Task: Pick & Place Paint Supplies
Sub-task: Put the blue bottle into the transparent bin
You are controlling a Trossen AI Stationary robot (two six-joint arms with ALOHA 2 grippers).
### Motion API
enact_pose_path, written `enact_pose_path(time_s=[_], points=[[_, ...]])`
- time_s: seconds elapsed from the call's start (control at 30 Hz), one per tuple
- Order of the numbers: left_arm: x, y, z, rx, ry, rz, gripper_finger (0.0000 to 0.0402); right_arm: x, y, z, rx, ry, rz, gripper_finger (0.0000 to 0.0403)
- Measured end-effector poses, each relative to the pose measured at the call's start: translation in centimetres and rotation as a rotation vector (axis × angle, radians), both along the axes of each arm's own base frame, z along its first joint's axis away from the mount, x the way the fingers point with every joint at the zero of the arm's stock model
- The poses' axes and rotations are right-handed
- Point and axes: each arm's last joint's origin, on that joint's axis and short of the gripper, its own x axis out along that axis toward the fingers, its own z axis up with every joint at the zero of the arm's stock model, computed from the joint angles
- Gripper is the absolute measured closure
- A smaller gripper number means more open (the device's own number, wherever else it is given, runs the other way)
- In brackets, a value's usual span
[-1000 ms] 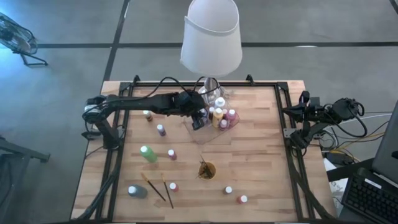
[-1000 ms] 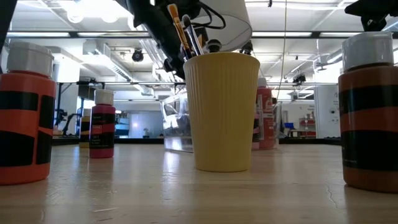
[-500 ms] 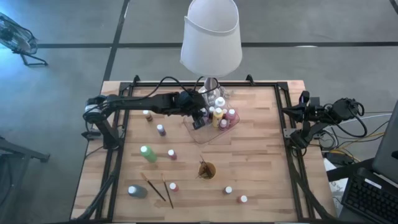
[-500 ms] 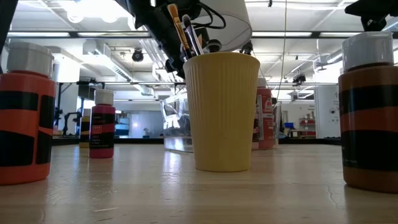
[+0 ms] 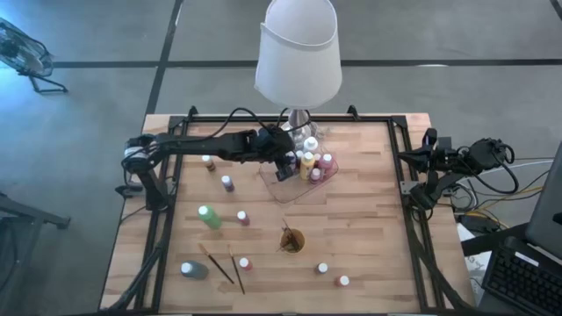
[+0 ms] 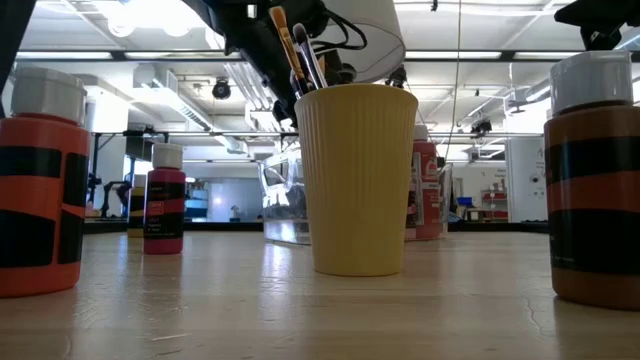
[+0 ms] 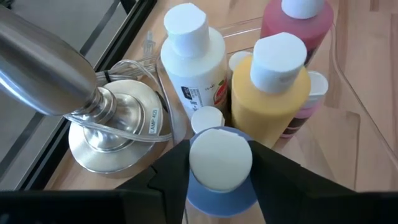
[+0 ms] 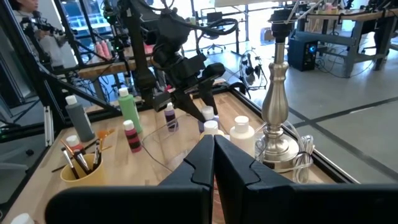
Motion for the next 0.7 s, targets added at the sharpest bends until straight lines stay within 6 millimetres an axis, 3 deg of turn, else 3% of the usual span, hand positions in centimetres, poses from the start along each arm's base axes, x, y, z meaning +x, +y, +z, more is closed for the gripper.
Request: enact_pose_path(time_s=[0.57,0.7], points=[[-0.38,0.11,1.0,0.017,0.004,-0.014,0.0231,0.0,0.0,0.0,0.0,0.0,0.0,0.0394],[-0.38,0.11,0.97,0.018,0.005,-0.015,0.0215,0.0,0.0,0.0,0.0,0.0,0.0,0.0394]])
